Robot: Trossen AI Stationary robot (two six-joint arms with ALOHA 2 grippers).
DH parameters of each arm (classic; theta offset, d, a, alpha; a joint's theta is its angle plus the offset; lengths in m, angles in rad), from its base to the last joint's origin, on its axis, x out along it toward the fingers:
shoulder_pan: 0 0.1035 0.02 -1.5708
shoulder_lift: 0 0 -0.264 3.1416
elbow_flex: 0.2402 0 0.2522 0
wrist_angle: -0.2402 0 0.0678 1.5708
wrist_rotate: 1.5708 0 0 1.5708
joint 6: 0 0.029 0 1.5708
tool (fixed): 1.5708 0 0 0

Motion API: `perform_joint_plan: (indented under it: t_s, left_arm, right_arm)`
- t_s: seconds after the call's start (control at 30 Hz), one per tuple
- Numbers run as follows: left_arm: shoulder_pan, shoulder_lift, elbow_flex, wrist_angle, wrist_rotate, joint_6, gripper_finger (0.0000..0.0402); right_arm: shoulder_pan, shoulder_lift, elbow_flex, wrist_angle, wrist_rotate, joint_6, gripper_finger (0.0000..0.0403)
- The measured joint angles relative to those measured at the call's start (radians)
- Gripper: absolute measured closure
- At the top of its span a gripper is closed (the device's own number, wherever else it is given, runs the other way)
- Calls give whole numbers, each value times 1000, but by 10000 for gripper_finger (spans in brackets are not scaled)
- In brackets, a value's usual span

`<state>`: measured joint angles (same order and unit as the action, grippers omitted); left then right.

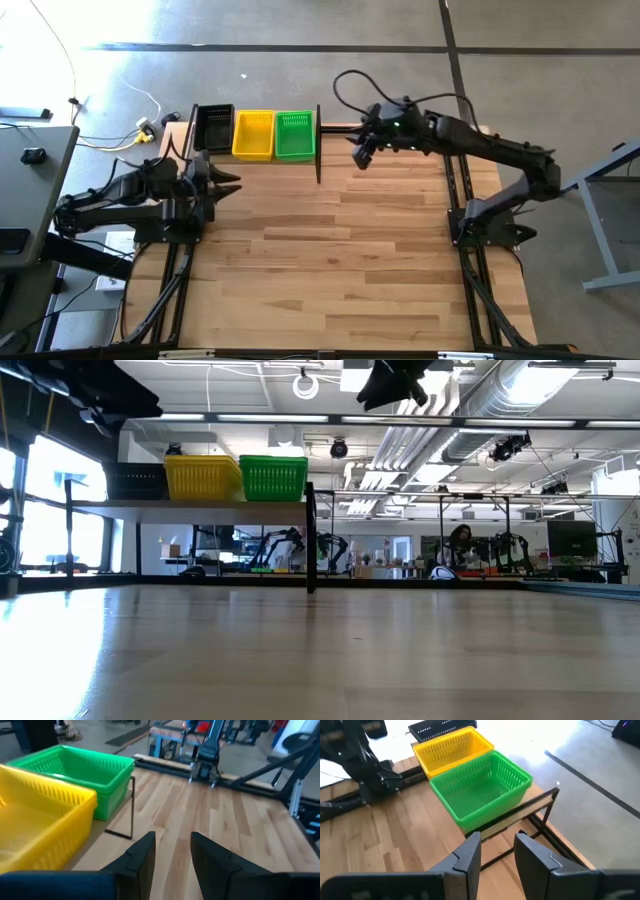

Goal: Stack baskets on shelf by color
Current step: Return to Home Position

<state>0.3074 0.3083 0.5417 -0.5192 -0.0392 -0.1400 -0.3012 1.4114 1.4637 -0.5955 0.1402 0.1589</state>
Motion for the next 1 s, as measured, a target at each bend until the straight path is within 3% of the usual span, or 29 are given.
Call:
perform_joint_plan:
  t_s: [0.47,0.77,1.0]
  left_arm:
    - [-56,-218,-297,273,2,-61,289]
    - [-56,-235,-454,508,1,-114,289]
    - [-55,-235,-513,581,1,-139,289]
  right_arm:
    - [0,-274,-174,36,19,38,300]
    - [1,-558,-468,132,55,132,300]
    - [1,-800,-696,169,55,216,300]
